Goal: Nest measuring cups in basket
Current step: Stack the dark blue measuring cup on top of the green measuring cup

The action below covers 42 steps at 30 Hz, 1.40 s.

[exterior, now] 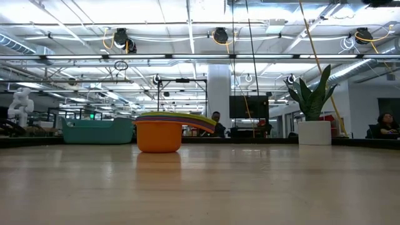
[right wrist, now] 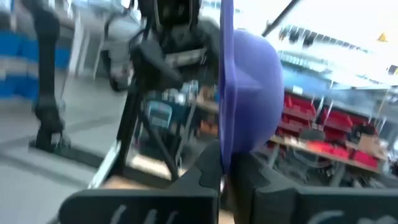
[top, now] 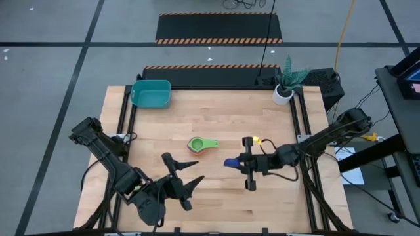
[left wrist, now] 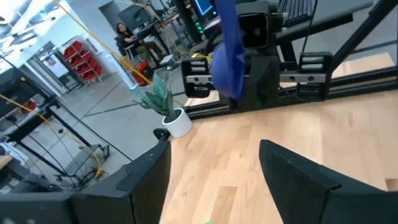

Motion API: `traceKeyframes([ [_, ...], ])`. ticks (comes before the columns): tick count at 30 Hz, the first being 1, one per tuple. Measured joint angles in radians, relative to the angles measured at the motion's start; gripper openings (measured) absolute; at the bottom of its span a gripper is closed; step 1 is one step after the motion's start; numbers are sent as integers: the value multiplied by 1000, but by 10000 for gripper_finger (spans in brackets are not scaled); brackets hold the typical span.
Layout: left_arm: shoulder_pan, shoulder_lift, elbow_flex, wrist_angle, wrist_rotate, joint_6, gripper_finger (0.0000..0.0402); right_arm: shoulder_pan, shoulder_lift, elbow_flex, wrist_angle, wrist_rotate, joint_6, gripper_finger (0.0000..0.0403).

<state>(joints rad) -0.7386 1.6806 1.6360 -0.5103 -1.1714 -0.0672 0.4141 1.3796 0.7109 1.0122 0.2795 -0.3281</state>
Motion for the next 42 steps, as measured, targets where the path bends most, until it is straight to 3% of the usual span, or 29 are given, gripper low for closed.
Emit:
traceKeyframes([
  [3,11,0,0,24,10,-4,227,-18,34,-25,128,-48,10,0],
  [12,39,0,0,95,62,47,172,-61,242,-9,545,-50,-10,0],
  [21,32,0,0,122,81,86,139,-107,383,128,555,-154,4,0],
  [25,29,0,0,131,62,101,141,-120,463,225,556,-154,3,0],
  [29,7,-7,0,132,-27,119,149,-126,539,300,555,-154,5,0],
  [33,1,-9,-1,140,-34,136,157,-127,572,334,557,-154,5,0],
  [39,1,-19,-1,145,-2,126,152,-128,573,331,557,-200,10,0],
  [42,21,-27,0,150,69,129,136,-127,572,331,557,-208,21,0],
])
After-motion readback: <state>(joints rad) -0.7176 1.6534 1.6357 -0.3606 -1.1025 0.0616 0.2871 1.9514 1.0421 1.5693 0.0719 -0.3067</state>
